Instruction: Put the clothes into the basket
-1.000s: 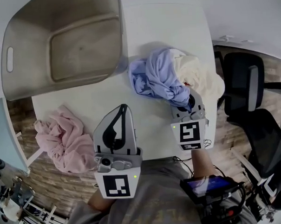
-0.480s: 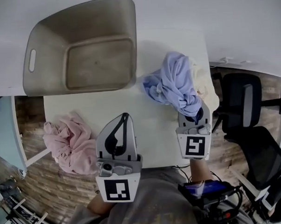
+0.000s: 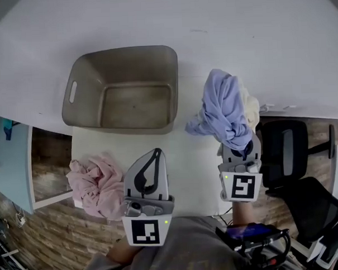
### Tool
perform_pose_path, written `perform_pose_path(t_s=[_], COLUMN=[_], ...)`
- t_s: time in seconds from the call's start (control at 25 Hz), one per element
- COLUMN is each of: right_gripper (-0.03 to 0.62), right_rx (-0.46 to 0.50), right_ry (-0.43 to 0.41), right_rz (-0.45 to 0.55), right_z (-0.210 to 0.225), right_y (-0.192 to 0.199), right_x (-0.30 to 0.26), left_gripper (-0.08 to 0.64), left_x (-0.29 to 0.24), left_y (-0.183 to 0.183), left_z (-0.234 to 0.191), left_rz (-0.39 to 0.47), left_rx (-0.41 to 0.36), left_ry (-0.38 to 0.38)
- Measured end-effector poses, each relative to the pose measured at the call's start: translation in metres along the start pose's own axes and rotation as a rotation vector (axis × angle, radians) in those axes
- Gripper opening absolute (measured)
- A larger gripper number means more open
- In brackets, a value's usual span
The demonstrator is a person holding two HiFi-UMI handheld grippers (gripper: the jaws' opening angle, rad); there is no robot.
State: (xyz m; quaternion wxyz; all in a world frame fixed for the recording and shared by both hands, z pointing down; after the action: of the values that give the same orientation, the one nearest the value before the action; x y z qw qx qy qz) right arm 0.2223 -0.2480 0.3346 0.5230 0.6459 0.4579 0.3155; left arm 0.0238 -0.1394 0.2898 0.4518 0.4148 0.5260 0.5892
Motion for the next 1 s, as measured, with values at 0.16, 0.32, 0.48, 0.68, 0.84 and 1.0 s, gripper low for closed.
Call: perform_pose_path(t_s=[0.16, 0.32, 0.48, 0.68, 0.84, 1.0], right_gripper=[0.118, 0.118, 0.118, 0.118, 0.118, 0.118], right_rx=[0.011, -0.006, -0.005, -0.002, 0.006, 0.014], right_ry=[-0.014, -0.045, -0.041, 0.013, 0.076, 0.132], right_rz=[0.053, 0.093, 0.095, 0.076, 0.053, 0.045], right_z=[-0.004, -0.019, -0.048, -0.064, -0.069, -0.071], right_y=[-0.041, -0.068, -0.079, -0.088, -0.090, -0.099], right_x=[-0.002, 0.000, 0.004, 0.014, 0.030, 0.049], left_gripper=[0.009, 0.009, 0.009, 0.009, 0.009, 0.009], left_x=[0.008, 0.019, 0.031, 0.039, 0.040, 0.043], left_y=[-0.018, -0.031, -0.037, -0.038, -0.037, -0.036], left_z=[-0.012, -0.026, -0.051, -0.072, -0.080, -0.085], left_rz=[0.012, 0.023, 0.043, 0.058, 0.076, 0.088], left_rx=[0.001, -0.001, -0.004, 0.003, 0.001, 0.028], left_ry=[-0.016, -0.018, -0.001, 0.052, 0.114, 0.154])
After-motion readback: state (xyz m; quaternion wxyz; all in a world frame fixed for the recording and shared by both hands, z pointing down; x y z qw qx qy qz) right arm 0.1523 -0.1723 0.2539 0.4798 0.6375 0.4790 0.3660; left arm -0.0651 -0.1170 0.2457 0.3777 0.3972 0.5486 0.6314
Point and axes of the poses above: the fingertips, and each gripper's own axes: x backward along the fingers, z to its right, y out of its underside, the point moved 7 cm from there along x, backward along the fingers, and after that the axes turned 4 degrees about y, right-handed, at the moved point
